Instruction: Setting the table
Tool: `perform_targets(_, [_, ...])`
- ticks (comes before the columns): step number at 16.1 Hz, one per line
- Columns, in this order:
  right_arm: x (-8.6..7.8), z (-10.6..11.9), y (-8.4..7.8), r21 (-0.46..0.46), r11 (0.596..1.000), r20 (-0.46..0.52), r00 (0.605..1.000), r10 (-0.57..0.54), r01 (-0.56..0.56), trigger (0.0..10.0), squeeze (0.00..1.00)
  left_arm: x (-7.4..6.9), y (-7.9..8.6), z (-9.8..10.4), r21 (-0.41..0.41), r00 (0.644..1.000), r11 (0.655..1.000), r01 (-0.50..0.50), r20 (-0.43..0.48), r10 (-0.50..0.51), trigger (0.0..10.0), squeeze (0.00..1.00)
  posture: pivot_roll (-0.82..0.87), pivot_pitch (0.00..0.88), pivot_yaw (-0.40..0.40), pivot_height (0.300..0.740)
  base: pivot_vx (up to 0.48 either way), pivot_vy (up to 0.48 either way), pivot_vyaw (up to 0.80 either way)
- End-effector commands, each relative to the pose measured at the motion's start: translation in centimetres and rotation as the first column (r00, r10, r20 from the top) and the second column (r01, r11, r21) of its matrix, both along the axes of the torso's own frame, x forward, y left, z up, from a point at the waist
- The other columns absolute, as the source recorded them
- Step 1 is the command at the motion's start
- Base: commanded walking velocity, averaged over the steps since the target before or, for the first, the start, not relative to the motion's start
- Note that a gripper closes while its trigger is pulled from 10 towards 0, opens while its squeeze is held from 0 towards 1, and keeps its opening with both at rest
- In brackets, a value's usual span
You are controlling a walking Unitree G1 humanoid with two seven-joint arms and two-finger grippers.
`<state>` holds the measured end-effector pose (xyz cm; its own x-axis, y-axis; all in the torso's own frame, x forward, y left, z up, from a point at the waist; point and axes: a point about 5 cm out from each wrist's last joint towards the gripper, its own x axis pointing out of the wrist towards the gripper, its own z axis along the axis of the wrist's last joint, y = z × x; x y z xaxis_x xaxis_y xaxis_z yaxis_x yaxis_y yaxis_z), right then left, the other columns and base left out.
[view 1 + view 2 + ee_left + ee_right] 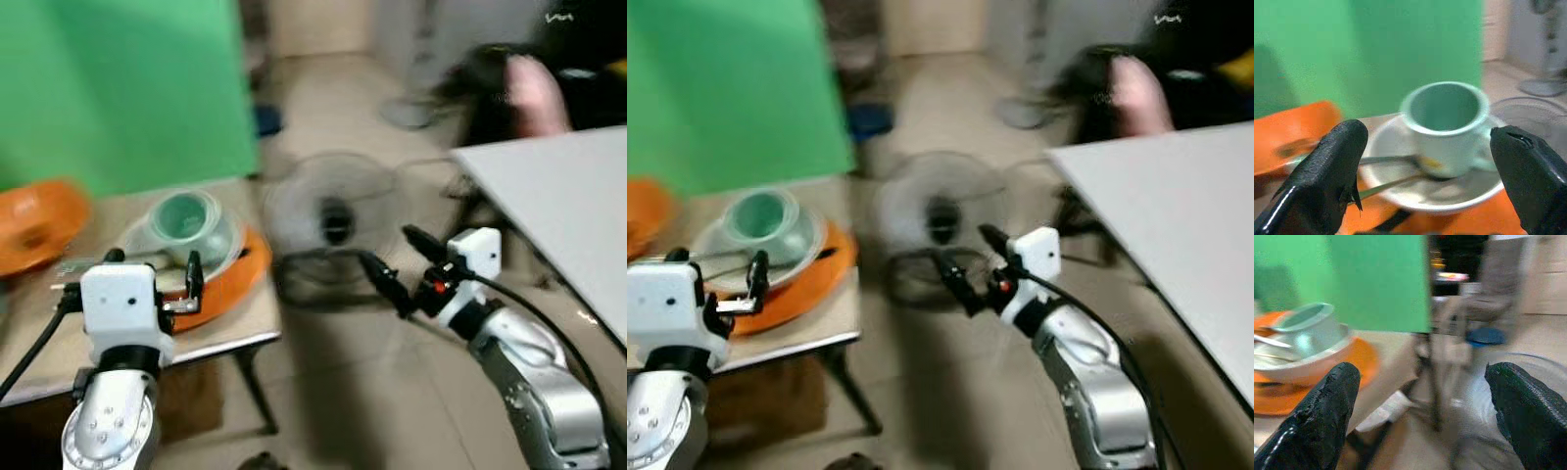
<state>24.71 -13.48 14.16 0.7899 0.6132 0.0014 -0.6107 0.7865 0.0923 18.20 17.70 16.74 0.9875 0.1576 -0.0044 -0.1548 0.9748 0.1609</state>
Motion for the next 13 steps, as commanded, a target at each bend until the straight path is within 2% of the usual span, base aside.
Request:
perform_targets(1, [-0.1,0.4,0.3,0.012,1.0,0.014,0.999,0.029,-0.029,10.0,1.0,-0.3,0.1,0.3,0.004,1.0,1.0,-0.007,0.013,0.007,10.0,0.0,0.06,0.0,0.03,0.74,0.0,0.48,0.8])
perform_targets(4, [-0.2,0.2,0.5,0.016,0.999,0.003,0.999,0.031,-0.031,10.0,1.0,-0.6,0.2,0.3,0.018,1.0,1.0,-0.014,0.006,0.014,10.0,0.0,0.08,0.0,0.023,0.74,0.0,0.48,0.8])
perform_targets(5, [0.0,0.2,0.3,0.022,1.0,0.005,1.0,-0.009,0.009,10.0,1.0,-0.6,0.3,0.4,0.044,1.0,0.999,-0.004,0.006,0.004,10.0,0.0,0.08,0.0,0.021,0.74,0.0,0.48,0.0])
perform_targets(6, [0.4,0.0,0.1,0.031,0.997,-0.036,0.997,-0.063,0.064,10.0,1.0,-0.5,0.4,0.7,0.054,1.0,0.998,0.006,0.014,-0.007,10.0,0.0,0.08,0.0,0.019,0.74,0.0,0.48,0.0])
perform_targets(7, [0.5,0.4,0.1,0.036,0.996,-0.02,0.996,-0.082,0.083,10.0,0.05,-0.3,0.5,1.0,0.069,1.0,0.997,0.022,0.017,-0.023,10.0,0.0,0.08,0.0,0.019,0.74,0.0,0.0,0.0])
perform_targets(8, [0.9,1.0,0.0,0.051,0.991,0.002,0.992,-0.124,0.124,10.0,0.0,0.0,0.7,1.1,0.081,0.999,0.996,0.04,0.009,-0.041,10.0,0.0,0.08,0.0,0.02,0.74,0.0,0.0,0.0])
perform_targets(10, [1.6,2.0,0.1,0.089,0.982,-0.017,0.986,-0.164,0.165,10.0,0.0,0.2,0.8,1.0,0.038,0.998,0.998,0.058,-0.004,-0.058,10.0,0.0,0.07,0.0,0.023,0.74,0.0,0.0,0.0])
perform_targets(12, [2.2,2.4,0.4,0.067,0.988,-0.032,0.99,-0.134,0.136,10.0,0.0,0.5,0.3,0.8,0.036,0.995,0.994,0.098,-0.019,-0.098,10.0,0.0,0.07,0.0,0.021,0.74,0.0,0.0,0.0])
perform_targets(13, [2.4,2.7,0.9,0.042,0.996,-0.032,0.997,-0.074,0.075,10.0,0.0,0.8,-0.2,0.8,0.038,0.99,0.989,0.142,-0.024,-0.141,10.0,0.0,0.07,0.0,0.02,0.74,0.0,0.0,0.0])
